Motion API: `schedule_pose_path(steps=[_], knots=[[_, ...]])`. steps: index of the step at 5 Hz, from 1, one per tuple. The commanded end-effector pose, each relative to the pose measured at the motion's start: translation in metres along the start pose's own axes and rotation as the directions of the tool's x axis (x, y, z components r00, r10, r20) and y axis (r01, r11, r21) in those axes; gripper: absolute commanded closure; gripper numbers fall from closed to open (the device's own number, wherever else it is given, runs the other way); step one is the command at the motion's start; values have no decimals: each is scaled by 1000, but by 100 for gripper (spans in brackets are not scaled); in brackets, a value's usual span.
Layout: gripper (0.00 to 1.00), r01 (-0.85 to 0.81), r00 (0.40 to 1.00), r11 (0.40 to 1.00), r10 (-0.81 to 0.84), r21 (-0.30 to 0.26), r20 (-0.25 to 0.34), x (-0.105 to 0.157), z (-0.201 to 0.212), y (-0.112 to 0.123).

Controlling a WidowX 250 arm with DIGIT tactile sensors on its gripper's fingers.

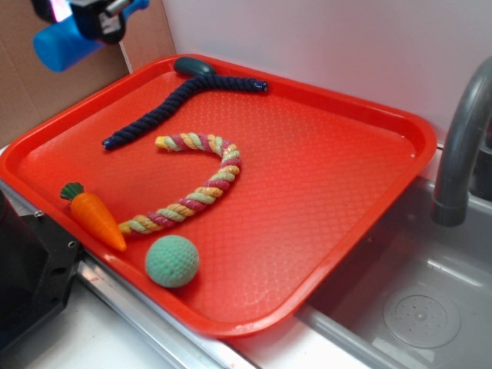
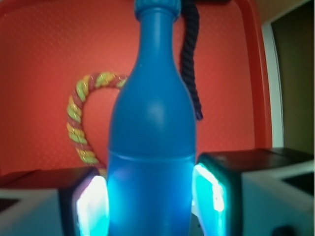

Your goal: Grab the blue bottle.

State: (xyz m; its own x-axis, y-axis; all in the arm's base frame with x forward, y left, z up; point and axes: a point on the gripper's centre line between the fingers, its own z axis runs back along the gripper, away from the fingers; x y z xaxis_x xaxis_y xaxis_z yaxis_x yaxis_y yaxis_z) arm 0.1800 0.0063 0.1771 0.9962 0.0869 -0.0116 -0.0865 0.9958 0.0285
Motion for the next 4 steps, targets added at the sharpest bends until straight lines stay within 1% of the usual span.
schedule_pose_path(steps=[1,2,3,4], knots=[[100,145,980,986,-132,-79,146,44,21,-41],[100,234,965,971,-225,-51,138,43,19,-70],[100,248,964,968,-242,-37,113,41,16,-79],[100,240,966,971,-237,-19,100,41,15,-78]])
